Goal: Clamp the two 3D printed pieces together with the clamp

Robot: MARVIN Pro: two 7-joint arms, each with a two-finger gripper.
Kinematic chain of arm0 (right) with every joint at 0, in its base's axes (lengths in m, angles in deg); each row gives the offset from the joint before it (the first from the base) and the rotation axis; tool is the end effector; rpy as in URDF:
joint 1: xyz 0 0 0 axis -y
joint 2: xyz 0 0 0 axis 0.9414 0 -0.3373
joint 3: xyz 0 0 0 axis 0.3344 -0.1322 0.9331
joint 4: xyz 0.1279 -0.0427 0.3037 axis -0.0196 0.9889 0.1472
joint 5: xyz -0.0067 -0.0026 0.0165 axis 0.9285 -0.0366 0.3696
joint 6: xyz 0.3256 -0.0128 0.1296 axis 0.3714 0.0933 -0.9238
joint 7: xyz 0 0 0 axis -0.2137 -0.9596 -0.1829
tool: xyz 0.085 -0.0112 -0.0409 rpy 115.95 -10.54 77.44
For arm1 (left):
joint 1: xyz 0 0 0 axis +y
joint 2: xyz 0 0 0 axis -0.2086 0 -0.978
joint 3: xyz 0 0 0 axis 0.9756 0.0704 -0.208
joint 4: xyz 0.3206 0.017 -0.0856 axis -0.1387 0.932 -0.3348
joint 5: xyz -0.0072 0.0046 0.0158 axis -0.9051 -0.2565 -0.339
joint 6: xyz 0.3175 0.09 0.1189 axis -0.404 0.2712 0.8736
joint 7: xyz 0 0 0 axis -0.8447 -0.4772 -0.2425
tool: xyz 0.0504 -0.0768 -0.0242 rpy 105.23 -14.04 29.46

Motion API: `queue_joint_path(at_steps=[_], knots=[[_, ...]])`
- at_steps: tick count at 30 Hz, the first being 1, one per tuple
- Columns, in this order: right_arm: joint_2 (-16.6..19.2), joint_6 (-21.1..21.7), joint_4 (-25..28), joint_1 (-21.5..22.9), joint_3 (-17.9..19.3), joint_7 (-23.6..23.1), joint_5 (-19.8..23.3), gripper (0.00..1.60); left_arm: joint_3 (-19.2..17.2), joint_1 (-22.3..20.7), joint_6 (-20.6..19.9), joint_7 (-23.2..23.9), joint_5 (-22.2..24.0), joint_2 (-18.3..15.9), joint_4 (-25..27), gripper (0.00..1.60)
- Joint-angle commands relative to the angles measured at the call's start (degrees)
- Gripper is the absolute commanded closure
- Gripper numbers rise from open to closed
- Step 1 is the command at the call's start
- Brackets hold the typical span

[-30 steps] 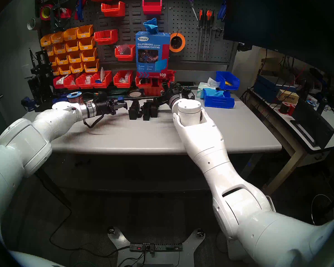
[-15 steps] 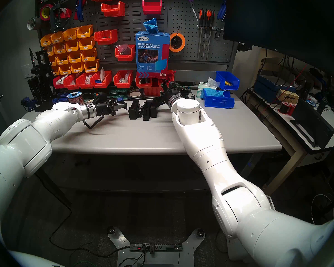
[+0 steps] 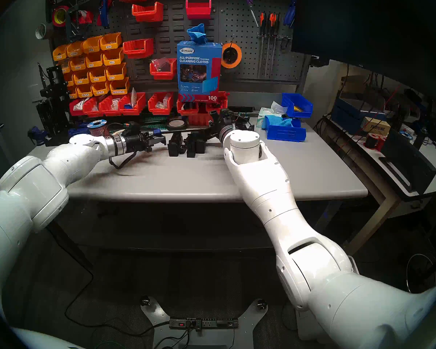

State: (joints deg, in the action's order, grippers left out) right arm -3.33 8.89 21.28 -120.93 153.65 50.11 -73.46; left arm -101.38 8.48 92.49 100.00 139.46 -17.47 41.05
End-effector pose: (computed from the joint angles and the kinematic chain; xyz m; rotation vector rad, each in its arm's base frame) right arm 0.6379 0.1186 -0.1798 -2.2308 -0.3724 -2.0126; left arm 0.6802 0.1480 -0.2225 1.9099 -0.9521 1.6707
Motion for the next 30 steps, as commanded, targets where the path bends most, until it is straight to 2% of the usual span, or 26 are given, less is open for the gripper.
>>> queue_joint_path(at_steps=[1, 30], knots=[[-1.5, 0.0, 0.8, 1.9, -1.0, -0.8, 0.1, 1.60, -0.9, -3.7, 0.2, 0.0, 0.6, 1.0, 1.6, 1.60], [-0.9, 1.0, -0.9, 1.2, -1.2, -0.9, 0.0, 1.60, -0.6, -3.1, -0.1, -1.2, -0.5, 2.7, 2.0, 1.60]])
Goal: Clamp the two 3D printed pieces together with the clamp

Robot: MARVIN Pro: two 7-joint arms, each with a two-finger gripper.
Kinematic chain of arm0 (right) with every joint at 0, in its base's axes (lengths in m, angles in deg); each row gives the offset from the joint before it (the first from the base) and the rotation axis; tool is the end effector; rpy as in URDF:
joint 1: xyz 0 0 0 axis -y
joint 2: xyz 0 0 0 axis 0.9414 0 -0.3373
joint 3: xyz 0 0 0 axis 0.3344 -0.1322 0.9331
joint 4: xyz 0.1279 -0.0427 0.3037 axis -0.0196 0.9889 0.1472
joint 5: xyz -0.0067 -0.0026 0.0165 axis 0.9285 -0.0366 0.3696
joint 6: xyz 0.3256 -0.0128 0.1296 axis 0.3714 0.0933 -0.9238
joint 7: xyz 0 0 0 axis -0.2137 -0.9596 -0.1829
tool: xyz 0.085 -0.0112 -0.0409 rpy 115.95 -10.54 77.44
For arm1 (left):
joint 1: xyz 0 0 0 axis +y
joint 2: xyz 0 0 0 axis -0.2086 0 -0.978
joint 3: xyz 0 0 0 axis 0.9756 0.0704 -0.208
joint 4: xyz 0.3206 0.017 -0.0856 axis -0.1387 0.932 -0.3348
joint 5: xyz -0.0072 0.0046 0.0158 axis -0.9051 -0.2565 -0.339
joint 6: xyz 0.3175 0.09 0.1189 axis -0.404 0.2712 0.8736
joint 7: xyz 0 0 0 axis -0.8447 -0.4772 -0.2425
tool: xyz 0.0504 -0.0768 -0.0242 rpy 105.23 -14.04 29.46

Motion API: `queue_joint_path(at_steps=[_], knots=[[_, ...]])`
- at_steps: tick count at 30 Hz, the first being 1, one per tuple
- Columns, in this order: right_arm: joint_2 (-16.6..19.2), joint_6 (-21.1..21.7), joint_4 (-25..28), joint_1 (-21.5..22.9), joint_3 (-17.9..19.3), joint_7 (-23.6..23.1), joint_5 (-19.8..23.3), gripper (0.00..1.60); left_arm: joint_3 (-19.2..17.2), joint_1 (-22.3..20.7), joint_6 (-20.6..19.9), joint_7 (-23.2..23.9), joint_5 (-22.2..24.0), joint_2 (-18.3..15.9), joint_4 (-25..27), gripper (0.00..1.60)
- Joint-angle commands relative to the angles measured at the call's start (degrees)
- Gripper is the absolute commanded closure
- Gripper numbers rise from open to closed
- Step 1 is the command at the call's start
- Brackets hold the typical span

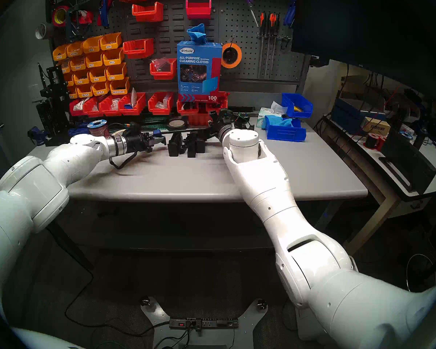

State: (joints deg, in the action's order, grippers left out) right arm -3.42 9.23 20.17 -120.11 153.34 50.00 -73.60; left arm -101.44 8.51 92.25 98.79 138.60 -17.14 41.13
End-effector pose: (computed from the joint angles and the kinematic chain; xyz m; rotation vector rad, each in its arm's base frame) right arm 0.6416 0.1194 -0.1797 -2.2453 -0.3838 -2.0047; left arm 0.6822 0.1448 -0.2239 1.9275 -0.9530 1.6720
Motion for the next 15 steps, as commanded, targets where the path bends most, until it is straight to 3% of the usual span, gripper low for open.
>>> queue_joint_path(at_steps=[1, 15], knots=[[-0.8, 0.7, 0.1, 0.4, -0.9, -0.9, 0.1, 1.60, -0.5, -3.2, 0.1, -0.1, 0.4, 2.5, 1.9, 1.60], [-0.3, 1.2, -0.3, 0.7, -0.6, -1.2, 0.2, 1.60, -0.6, -3.1, -0.2, -0.9, 0.1, 3.6, 2.1, 1.60]])
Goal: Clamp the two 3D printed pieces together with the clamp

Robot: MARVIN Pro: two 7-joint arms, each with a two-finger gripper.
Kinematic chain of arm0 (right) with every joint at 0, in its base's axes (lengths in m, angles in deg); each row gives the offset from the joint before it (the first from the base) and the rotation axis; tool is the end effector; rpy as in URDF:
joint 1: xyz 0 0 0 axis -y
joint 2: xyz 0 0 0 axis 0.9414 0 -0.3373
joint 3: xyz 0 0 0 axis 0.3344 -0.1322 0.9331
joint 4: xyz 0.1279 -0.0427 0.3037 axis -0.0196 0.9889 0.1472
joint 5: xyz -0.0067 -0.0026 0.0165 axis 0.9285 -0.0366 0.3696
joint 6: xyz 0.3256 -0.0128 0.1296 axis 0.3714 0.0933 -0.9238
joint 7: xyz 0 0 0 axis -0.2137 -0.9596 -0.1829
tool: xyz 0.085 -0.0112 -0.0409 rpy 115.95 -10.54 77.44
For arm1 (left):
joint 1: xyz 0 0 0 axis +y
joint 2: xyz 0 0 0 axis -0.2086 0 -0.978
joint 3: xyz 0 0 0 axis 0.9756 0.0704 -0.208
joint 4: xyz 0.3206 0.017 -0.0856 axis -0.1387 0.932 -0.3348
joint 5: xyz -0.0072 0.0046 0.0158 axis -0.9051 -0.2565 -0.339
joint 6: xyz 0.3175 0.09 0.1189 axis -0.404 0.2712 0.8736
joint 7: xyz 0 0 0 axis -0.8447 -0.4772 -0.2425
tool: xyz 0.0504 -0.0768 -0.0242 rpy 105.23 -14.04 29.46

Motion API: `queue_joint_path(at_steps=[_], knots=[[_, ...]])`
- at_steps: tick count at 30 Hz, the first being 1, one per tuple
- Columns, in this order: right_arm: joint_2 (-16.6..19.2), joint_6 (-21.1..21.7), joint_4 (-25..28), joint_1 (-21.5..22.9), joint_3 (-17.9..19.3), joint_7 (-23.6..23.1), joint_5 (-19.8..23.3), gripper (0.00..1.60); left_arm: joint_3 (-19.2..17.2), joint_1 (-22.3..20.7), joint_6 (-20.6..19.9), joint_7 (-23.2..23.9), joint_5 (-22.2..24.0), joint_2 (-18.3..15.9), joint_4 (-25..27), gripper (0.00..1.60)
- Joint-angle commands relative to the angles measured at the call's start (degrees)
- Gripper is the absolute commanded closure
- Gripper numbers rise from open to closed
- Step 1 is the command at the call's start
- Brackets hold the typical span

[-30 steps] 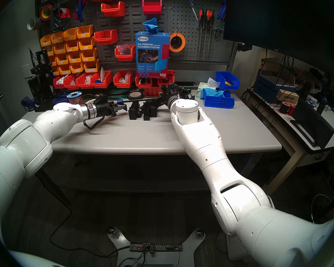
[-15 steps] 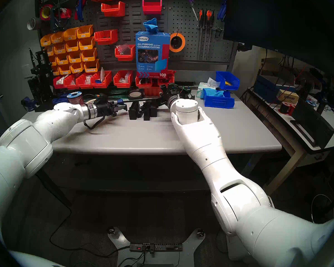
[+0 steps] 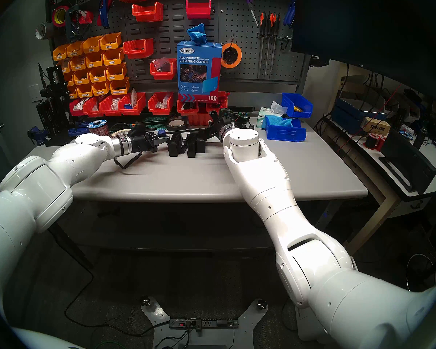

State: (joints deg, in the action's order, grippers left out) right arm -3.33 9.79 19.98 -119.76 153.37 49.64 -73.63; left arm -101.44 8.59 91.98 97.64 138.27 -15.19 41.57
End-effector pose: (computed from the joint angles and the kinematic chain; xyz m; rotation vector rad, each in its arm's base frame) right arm 0.6430 0.1184 -0.1782 -2.2523 -0.3912 -1.9965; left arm 0.6880 0.1189 -0.2254 1.9067 -0.9614 1.6636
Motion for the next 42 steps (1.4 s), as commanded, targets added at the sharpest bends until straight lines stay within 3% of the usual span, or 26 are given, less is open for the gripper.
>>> queue_joint_path(at_steps=[1, 42], knots=[[-0.4, 0.7, -0.1, 0.3, -0.6, -0.9, 0.2, 1.60, -0.5, -3.2, 0.1, 0.2, 0.4, 1.7, 1.7, 1.60], [-1.0, 1.8, -3.1, -0.1, -0.9, -1.9, 3.6, 1.60, -0.9, -2.8, 0.5, 1.9, 0.2, 0.8, 1.3, 1.60]])
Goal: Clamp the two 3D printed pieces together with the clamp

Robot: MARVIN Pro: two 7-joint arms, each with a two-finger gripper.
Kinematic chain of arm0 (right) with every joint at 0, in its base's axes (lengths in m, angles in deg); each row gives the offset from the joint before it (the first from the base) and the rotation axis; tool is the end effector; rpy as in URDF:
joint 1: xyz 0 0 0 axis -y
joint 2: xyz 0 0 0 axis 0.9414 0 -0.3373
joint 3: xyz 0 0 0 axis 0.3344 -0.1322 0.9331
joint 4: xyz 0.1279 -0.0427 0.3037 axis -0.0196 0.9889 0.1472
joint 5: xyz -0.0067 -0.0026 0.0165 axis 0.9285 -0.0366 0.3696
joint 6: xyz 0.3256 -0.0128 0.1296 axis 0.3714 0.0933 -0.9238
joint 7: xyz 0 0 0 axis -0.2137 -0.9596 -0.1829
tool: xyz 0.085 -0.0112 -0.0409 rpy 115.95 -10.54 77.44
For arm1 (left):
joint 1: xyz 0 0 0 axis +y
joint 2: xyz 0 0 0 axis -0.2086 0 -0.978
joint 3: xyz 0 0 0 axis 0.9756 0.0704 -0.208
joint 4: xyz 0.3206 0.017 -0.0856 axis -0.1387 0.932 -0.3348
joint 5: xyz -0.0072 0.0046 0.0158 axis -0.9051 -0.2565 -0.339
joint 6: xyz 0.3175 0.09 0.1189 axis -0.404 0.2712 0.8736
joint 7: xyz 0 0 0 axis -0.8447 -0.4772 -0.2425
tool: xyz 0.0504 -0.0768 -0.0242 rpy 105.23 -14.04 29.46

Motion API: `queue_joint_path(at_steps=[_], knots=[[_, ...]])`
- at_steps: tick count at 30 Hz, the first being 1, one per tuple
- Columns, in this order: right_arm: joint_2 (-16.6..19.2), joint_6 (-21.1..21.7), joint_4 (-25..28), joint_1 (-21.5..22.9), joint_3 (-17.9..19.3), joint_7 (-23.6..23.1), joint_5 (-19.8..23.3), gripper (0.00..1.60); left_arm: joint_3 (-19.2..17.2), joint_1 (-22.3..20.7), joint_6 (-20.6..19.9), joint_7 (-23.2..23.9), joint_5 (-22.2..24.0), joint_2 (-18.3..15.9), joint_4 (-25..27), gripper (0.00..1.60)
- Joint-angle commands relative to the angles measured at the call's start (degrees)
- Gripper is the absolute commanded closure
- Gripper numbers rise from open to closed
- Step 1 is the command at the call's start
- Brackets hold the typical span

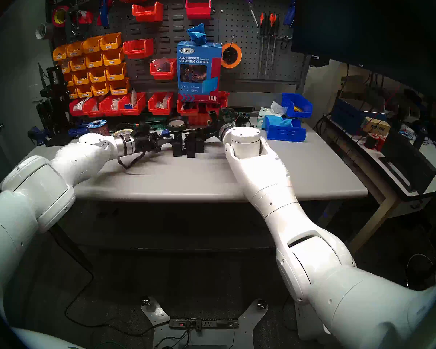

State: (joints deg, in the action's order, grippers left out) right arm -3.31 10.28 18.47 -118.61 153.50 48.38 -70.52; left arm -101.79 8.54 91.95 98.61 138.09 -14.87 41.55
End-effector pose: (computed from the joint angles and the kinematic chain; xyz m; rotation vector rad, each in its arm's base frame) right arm 0.6481 0.1183 -0.1773 -2.2388 -0.3673 -1.9349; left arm 0.6877 0.1141 -0.2248 1.8890 -0.9715 1.6507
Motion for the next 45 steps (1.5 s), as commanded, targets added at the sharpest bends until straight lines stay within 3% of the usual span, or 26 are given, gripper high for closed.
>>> queue_joint_path(at_steps=[1, 17, 45], knots=[[-1.0, 1.3, -1.7, -1.3, -1.1, -0.6, 0.6, 1.60, -0.6, -2.7, 0.5, 0.9, 0.4, 0.5, 1.3, 1.60], [1.3, 2.4, -4.4, -0.7, 1.5, -1.0, 3.1, 1.60, -0.8, -2.2, 1.3, 2.1, 0.3, 0.2, 1.4, 1.60], [3.8, 2.5, -5.6, 1.1, 0.0, -6.1, 5.6, 1.60, -1.5, -1.8, 3.6, 4.9, 0.4, -0.3, 1.5, 1.60]])
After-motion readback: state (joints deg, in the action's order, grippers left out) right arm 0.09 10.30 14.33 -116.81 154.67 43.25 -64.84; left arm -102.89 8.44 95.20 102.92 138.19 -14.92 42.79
